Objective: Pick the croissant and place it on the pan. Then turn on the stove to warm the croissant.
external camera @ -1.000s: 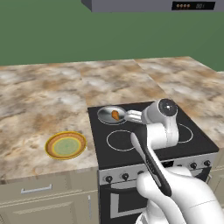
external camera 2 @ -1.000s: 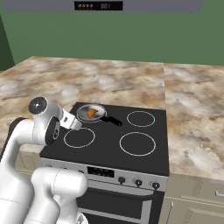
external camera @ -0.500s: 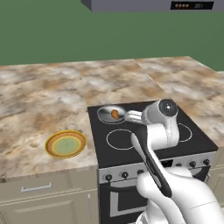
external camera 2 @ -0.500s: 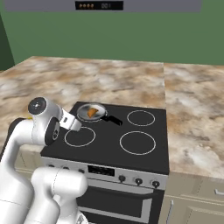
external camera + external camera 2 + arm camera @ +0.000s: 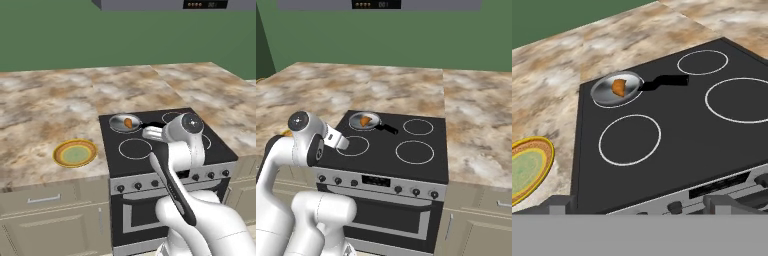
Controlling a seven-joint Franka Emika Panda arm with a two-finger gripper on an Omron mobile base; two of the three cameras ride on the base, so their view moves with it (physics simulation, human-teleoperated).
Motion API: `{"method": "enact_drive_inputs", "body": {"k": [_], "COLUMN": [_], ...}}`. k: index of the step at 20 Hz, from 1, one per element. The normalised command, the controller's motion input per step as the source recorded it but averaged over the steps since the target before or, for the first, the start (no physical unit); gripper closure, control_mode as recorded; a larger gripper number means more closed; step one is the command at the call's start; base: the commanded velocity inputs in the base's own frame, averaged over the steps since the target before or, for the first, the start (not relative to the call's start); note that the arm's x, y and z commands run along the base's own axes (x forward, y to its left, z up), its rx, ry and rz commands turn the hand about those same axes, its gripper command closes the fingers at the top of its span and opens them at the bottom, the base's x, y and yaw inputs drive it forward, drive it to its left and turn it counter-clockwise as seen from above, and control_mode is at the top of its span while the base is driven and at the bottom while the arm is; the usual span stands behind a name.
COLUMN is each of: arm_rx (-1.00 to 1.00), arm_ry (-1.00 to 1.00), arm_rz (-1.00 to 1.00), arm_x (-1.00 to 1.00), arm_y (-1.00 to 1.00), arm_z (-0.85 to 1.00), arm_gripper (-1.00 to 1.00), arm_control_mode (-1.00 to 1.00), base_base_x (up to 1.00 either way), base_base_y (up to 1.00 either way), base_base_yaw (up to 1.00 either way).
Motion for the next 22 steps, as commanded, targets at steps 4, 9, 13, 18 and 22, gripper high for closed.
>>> {"method": "enact_drive_inputs", "body": {"k": [4, 9, 13, 18, 22], "arm_rx": [0.0, 0.0, 0.0, 0.0, 0.0], "arm_ry": [0.0, 0.0, 0.0, 0.0, 0.0], "arm_rz": [0.0, 0.0, 0.0, 0.0, 0.0], "arm_x": [0.0, 0.0, 0.0, 0.0, 0.0], "arm_y": [0.0, 0.0, 0.0, 0.0, 0.0], "arm_z": [0.0, 0.0, 0.0, 0.0, 0.0], "arm_gripper": [-1.0, -1.0, -1.0, -1.0, -1.0], "arm_control_mode": [1.0, 1.0, 1.0, 1.0, 1.0], "base_base_x": [-0.06, 0.0, 0.0, 0.0, 0.0], "base_base_y": [-0.1, -0.32, -0.42, -0.39, -0.3], "base_base_yaw": [0.0, 0.0, 0.05, 0.09, 0.09]}}
